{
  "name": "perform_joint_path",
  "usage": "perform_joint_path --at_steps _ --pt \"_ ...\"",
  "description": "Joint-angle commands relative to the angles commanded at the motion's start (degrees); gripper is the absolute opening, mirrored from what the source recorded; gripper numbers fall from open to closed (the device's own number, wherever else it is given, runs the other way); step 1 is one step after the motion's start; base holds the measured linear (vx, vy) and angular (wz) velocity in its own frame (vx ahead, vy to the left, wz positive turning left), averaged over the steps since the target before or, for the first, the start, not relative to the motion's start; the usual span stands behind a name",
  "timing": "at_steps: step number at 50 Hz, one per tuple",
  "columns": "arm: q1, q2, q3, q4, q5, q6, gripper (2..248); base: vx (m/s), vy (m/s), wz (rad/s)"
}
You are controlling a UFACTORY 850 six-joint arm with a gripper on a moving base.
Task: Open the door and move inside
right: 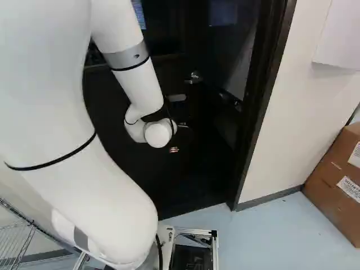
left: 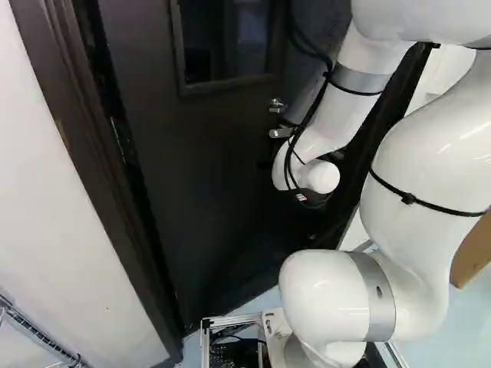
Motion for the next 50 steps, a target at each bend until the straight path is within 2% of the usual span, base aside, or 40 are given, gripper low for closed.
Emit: perform_joint_path --at_steps 50 --pt "0.1 0.01 0.01 0.0 0.0 0.0 247 0.047 0.032 -0.004"
